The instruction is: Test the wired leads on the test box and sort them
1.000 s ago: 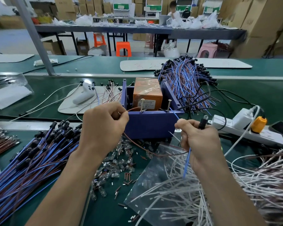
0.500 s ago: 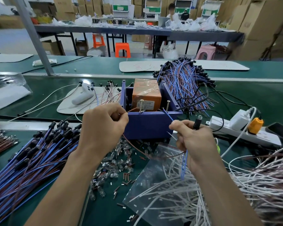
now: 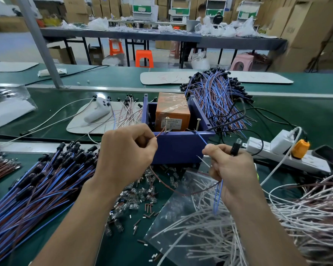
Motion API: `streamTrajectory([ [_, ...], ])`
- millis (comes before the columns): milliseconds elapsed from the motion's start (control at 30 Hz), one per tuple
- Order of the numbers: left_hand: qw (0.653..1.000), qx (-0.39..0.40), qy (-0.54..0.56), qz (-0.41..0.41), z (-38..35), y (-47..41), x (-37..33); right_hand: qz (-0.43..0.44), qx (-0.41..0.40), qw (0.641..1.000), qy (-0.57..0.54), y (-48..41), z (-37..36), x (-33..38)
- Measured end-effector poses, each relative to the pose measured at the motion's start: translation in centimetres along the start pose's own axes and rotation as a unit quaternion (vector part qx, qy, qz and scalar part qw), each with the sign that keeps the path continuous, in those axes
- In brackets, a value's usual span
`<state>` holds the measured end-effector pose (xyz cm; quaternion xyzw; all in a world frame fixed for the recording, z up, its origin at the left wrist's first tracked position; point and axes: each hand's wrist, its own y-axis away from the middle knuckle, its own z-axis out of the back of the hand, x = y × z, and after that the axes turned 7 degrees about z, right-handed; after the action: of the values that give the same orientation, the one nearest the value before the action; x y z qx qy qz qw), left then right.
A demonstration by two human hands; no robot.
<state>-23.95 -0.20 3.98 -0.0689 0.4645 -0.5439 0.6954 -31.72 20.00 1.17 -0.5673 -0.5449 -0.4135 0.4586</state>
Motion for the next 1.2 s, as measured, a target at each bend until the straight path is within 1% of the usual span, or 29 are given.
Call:
streamTrajectory([
  [300,1.000,0.015,0.022,-0.011,-0.01,0.08,0.01,-0.008,0.023,0.999,0.021,0.09,0.18,-0.45],
  [467,0.999,-0.004,0.000,0.038,-0.52,-0.11,0.39,-0.013,0.032,0.999,0.013,0.04,0.22,-0.50],
  [567,0.999,-0.016,-0.004,0.050,-0.52,-0.22,0.42,-0.012,0.026,0.999,0.014,-0.02,0.27,-0.48],
  [867,0.997,-0.017,0.000,0.069,-0.32,-0.34,0.21,-0.013,0.015,1.000,0.013,0.24,0.19,-0.13],
  [1033,0.997,-0.023,-0.002,0.077,-0.22,-0.37,0.18,-0.021,-0.001,1.000,-0.005,0.10,0.04,-0.05],
  [1200,0.997,-0.023,-0.004,0.076,-0.26,-0.32,0.12,-0.023,0.000,1.000,0.012,0.01,-0.03,-0.09],
])
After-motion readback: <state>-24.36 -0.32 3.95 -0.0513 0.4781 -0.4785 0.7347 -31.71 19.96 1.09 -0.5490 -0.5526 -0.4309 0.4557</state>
